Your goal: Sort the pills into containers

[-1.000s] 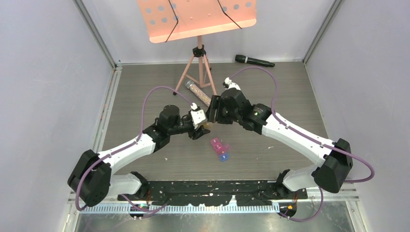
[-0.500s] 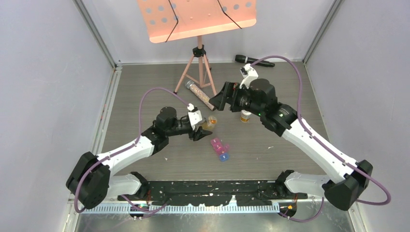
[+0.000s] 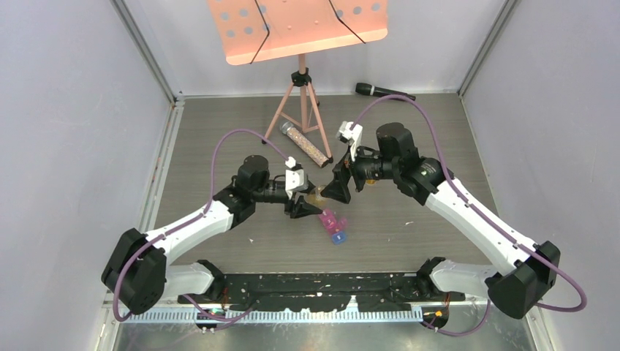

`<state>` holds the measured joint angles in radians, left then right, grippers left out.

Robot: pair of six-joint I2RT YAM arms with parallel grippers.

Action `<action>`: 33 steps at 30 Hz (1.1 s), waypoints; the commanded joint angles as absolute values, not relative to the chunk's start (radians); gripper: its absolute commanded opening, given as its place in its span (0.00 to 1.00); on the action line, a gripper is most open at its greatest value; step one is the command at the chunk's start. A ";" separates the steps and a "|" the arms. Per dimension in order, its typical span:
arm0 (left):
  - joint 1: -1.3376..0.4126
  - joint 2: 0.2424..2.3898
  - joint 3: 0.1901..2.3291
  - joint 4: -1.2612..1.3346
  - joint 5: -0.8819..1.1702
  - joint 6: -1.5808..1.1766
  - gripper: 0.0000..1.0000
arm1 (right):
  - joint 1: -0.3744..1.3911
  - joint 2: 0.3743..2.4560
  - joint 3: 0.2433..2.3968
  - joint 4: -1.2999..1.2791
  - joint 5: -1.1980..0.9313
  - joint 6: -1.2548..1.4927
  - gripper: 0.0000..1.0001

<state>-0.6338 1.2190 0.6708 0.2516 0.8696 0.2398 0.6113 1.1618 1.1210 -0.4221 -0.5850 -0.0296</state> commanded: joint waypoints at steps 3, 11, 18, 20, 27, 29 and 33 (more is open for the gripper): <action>-0.628 1.225 0.732 0.194 0.929 0.276 0.00 | 0.613 1.198 1.135 -0.432 -0.760 -0.186 0.91; -0.628 1.226 0.735 0.200 0.918 0.272 0.00 | 0.627 1.233 1.138 -0.431 -0.743 -0.184 0.82; -0.628 1.234 0.748 0.202 0.915 0.268 0.00 | 0.646 1.256 1.133 -0.438 -0.663 -0.202 0.79; -0.629 1.235 0.751 0.203 0.912 0.268 0.00 | 0.650 1.255 1.129 -0.429 -0.655 -0.194 0.76; -0.628 1.236 0.755 0.229 0.868 0.254 0.00 | 0.688 1.225 1.092 -0.319 -0.580 -0.050 0.54; -0.628 1.240 0.754 0.252 0.831 0.243 0.00 | 0.726 1.209 1.050 -0.240 -0.514 0.048 0.53; -0.631 1.237 0.719 0.334 0.745 0.226 0.00 | 0.803 1.211 1.005 -0.154 -0.344 0.269 0.51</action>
